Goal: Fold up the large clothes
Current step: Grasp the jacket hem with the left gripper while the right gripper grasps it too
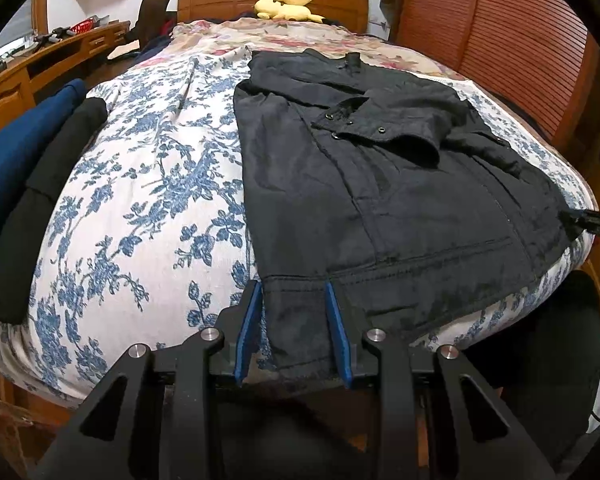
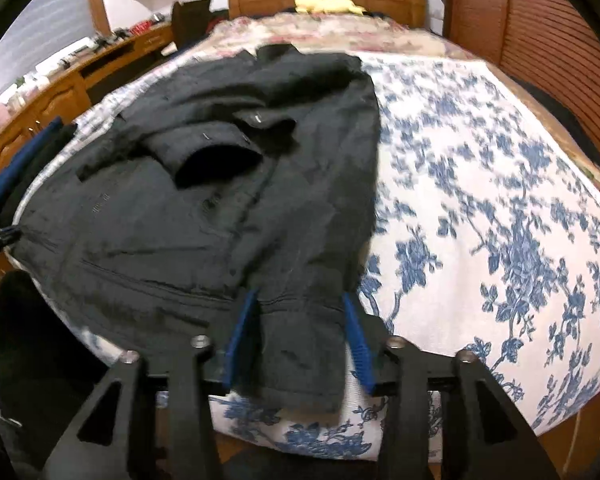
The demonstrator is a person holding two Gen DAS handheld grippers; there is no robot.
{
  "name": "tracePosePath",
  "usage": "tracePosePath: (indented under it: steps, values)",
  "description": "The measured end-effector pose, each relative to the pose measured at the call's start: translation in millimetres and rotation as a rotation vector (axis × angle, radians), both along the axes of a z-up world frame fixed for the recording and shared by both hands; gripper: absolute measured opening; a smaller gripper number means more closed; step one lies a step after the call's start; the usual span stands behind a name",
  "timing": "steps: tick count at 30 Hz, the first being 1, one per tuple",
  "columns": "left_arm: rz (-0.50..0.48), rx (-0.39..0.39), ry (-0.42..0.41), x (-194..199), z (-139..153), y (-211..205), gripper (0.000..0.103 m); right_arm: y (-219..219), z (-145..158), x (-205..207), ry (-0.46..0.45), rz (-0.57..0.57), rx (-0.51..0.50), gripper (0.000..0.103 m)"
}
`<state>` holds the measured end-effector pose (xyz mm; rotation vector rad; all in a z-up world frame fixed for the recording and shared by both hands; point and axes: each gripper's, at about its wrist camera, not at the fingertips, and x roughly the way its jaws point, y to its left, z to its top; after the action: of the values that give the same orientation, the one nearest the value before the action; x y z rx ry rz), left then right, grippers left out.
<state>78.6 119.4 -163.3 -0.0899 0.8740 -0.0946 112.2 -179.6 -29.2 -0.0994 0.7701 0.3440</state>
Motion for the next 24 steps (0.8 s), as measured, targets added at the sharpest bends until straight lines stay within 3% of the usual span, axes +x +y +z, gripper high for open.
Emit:
tracePosePath:
  steps: [7,9,10,14,19,20,22,24]
  values:
    - [0.004,-0.012,-0.005,-1,-2,1,0.034,1,-2,1,-0.004,-0.012,0.021,0.05]
    - [0.01,-0.023,-0.005,0,-2,2,0.034,1,-1,-1,-0.018,-0.009,0.027,0.039]
    - [0.013,-0.027,-0.005,-1,-2,2,0.034,1,0,-4,-0.039,-0.008,0.029,0.028]
    - [0.01,-0.043,0.007,-4,-2,1,0.034,-9,15,-18,-0.121,-0.003,0.111,0.025]
    - [0.001,-0.072,0.006,-10,-4,1,0.034,-9,11,-18,-0.117,0.01,0.121,0.025]
    - [-0.006,-0.077,0.004,-11,-4,0,0.032,-8,8,-16,-0.109,0.008,0.116,0.025]
    - [-0.014,-0.052,-0.003,-13,-3,-4,0.014,-7,1,-11,-0.088,0.003,0.109,0.026]
    - [-0.02,-0.031,-0.013,-13,2,-6,0.008,-8,-5,-4,-0.049,-0.005,0.107,0.036]
